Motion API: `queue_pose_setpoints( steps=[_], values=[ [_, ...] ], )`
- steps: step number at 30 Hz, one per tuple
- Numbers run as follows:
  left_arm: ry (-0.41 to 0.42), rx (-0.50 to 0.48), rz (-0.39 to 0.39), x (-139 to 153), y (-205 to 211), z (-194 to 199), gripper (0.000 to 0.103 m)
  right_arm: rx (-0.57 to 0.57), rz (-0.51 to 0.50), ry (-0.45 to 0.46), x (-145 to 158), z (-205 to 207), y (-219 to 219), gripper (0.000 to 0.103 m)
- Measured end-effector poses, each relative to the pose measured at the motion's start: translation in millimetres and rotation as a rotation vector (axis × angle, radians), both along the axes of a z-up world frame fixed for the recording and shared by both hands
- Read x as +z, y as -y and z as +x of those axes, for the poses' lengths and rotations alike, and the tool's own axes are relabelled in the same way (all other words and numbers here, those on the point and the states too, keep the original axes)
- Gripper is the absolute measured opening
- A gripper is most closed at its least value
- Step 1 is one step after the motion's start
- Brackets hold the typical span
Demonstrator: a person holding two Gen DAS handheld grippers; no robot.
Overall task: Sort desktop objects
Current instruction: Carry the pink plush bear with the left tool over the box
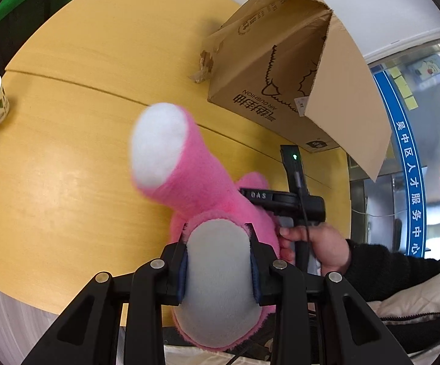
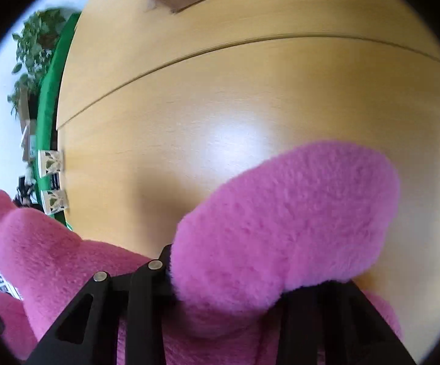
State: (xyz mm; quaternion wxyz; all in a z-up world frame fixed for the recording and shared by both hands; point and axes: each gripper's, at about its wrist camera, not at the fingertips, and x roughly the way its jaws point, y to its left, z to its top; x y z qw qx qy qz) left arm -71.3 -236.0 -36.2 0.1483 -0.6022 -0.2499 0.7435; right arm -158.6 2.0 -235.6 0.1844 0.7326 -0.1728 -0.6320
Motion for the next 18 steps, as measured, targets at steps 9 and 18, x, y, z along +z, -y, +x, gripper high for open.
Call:
queue_pose_setpoints(
  steps=[9, 18],
  values=[
    [-0.027, -0.143, 0.048, 16, -58, 27, 0.032, -0.154, -0.147, -0.288, 119, 65, -125, 0.025],
    [-0.374, -0.306, 0.146, 139, -143, 28, 0.032, -0.279, -0.143, -0.822, 335, 123, -235, 0.025]
  ],
)
